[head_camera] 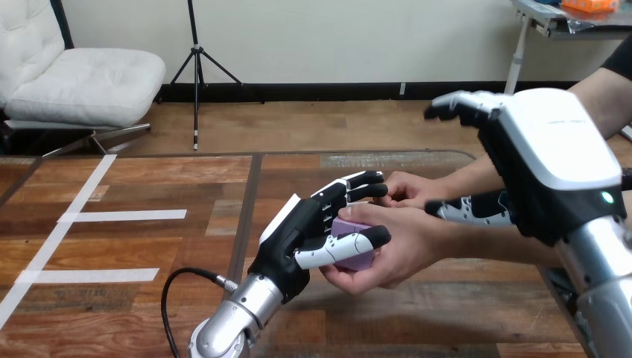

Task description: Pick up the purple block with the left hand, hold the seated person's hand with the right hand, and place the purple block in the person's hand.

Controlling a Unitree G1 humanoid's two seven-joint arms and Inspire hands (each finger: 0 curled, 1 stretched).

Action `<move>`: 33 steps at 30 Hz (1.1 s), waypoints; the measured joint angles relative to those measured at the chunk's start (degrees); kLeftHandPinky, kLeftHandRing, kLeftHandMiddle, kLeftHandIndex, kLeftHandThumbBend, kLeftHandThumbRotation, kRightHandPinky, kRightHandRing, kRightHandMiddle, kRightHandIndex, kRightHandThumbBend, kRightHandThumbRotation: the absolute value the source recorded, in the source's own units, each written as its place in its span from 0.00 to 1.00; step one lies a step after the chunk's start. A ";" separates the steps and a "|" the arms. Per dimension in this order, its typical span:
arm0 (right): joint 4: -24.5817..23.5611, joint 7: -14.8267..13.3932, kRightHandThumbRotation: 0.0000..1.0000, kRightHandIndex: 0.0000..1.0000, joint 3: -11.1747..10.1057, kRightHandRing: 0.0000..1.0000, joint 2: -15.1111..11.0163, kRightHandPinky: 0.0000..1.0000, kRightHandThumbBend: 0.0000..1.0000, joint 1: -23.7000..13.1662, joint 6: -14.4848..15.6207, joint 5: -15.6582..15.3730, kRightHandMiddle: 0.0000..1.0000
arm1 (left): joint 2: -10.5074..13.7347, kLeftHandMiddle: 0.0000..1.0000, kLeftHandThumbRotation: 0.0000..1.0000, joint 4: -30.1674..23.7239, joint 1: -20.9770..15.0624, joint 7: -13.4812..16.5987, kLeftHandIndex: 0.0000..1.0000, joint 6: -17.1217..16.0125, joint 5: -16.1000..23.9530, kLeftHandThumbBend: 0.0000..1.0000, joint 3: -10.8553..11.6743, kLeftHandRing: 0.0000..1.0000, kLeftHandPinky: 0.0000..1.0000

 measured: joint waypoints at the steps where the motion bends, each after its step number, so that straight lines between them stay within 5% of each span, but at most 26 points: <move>1: -0.14 -0.90 0.00 0.73 -0.05 0.70 0.55 0.58 0.69 0.45 -0.50 0.23 0.73 | 0.01 0.81 0.40 -0.18 0.20 -0.05 0.82 -0.12 -0.11 0.90 0.02 0.77 0.70; 16: 1.94 -17.10 0.11 0.71 0.02 0.72 7.68 0.58 0.52 8.24 -11.34 2.10 0.73 | -0.60 0.79 0.41 -3.25 3.77 0.66 0.80 -3.77 -2.26 0.87 1.52 0.75 0.68; 23: 6.07 -26.39 0.09 0.72 0.48 0.73 11.37 0.60 0.42 10.10 -18.55 3.40 0.74 | -2.11 0.75 0.40 -4.60 6.11 5.50 0.76 -11.17 -2.98 0.81 3.19 0.71 0.64; 33: 12.01 -35.55 0.05 0.73 2.06 0.74 15.77 0.64 0.34 11.44 -25.42 3.39 0.75 | -2.04 0.75 0.42 -6.01 7.76 10.78 0.75 -21.89 -5.77 0.73 5.16 0.69 0.63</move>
